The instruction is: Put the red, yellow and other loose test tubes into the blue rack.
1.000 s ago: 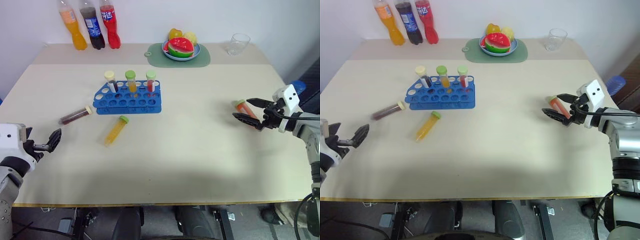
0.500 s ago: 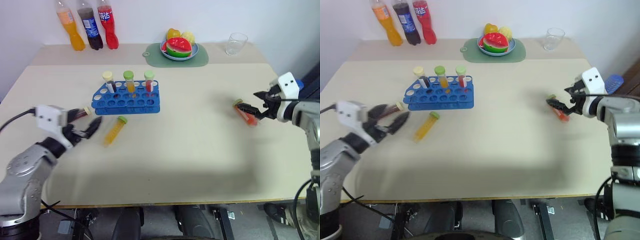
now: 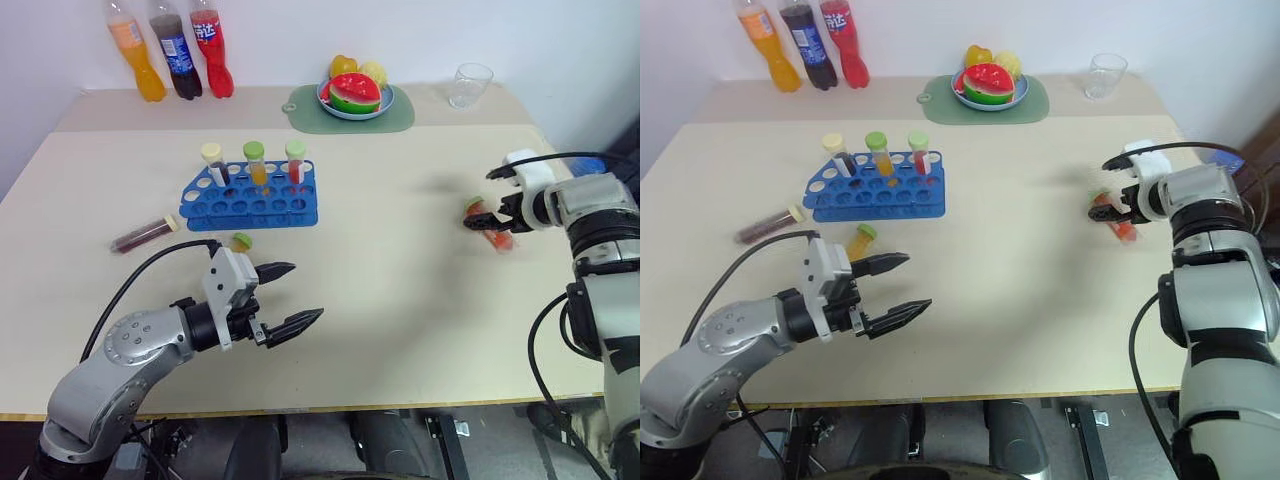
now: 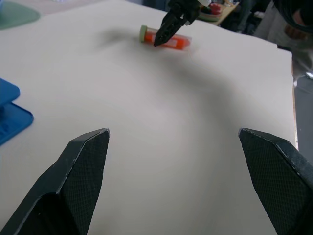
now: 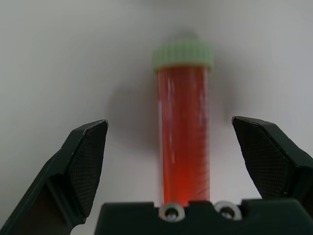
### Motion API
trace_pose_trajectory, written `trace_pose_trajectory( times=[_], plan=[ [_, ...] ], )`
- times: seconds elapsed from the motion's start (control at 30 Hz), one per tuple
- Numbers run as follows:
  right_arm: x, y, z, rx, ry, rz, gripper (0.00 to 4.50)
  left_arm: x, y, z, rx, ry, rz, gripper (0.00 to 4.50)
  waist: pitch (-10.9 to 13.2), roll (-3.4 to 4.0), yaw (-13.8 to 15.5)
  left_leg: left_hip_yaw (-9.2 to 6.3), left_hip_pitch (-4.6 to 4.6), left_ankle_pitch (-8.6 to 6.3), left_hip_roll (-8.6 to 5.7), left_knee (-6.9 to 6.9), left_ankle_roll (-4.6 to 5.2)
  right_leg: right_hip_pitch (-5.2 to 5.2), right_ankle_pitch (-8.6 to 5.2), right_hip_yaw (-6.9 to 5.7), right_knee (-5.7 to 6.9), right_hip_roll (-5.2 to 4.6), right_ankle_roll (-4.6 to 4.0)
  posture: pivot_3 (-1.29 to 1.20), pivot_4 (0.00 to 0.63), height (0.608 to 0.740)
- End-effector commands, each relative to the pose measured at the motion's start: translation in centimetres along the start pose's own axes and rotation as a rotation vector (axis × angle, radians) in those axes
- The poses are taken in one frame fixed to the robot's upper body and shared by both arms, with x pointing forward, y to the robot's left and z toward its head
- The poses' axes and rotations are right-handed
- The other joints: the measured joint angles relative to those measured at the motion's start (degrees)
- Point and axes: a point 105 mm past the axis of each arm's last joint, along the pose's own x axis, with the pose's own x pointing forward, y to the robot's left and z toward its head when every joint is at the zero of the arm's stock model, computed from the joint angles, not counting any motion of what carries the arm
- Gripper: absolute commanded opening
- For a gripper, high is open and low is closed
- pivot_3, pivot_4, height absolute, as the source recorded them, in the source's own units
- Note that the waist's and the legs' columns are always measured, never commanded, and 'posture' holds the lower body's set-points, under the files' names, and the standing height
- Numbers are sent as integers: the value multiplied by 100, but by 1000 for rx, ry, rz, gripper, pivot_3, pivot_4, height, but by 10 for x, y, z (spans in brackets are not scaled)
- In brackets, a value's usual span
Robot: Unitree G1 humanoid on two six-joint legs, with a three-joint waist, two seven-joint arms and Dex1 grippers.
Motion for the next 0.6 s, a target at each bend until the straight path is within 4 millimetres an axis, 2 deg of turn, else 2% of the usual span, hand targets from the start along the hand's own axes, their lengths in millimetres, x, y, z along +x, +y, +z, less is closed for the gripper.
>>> trace_pose_trajectory(
  times=[0.03,0.3,0.4,0.6],
  plan=[
    [-8,-7,13,-40,-25,-42,4500,-1,-9,9,41,-31,-13,4342,2,4,-2,0,1,0,0,0,0,0,0,0,1,0,0,0,150,734],
    [-7,-2,21,-97,-6,-39,4500,0,-14,4,26,-29,-22,4342,3,6,-9,0,3,0,0,1,0,0,0,0,5,1,0,0,150,734],
    [-8,-2,24,-93,-19,-47,3676,3,-15,5,26,-35,-25,4500,3,6,-2,0,2,0,0,1,0,0,0,0,5,0,0,0,150,734],
    [-9,2,30,-44,-52,-22,787,1,-16,3,20,-38,-7,4500,3,7,-4,-1,2,0,0,1,0,0,0,0,6,0,0,0,150,734]
  ],
)
